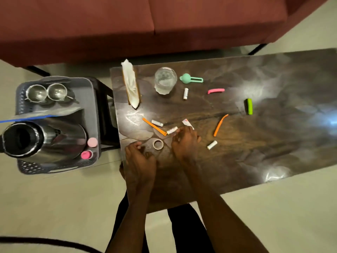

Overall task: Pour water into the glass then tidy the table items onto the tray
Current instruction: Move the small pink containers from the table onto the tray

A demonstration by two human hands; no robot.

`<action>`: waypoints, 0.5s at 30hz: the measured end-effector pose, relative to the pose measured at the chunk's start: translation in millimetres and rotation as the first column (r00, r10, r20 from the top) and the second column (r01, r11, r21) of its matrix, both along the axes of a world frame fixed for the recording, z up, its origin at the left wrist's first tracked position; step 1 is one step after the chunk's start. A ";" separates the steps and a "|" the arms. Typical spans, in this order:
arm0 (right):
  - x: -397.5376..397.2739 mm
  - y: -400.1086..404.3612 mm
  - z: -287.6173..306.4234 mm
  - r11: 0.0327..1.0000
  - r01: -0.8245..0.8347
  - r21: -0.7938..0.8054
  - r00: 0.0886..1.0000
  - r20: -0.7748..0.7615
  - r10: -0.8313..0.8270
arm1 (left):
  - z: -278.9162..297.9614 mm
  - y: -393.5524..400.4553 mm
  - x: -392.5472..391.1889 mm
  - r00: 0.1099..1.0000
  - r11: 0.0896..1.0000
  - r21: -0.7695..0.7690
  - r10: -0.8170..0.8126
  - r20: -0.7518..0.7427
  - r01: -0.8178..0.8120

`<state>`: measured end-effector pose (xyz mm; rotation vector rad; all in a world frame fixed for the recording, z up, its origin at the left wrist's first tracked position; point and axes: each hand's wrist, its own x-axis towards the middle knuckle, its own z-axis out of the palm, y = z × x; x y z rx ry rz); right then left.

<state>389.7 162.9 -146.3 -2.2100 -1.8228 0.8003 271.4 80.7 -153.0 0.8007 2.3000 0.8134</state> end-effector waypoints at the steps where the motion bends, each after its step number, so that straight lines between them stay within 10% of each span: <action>1: 11.0 3.3 -2.2 1.000 0.025 -0.016 1.000 -0.003 -0.025 | -2.2 4.0 4.1 1.000 1.000 0.008 0.010 0.000 -0.010; 15: 52.9 48.2 -28.7 0.965 -0.224 -0.136 0.972 0.040 0.232 | -30.0 36.4 44.0 0.986 0.951 -0.262 -0.169 -0.001 0.163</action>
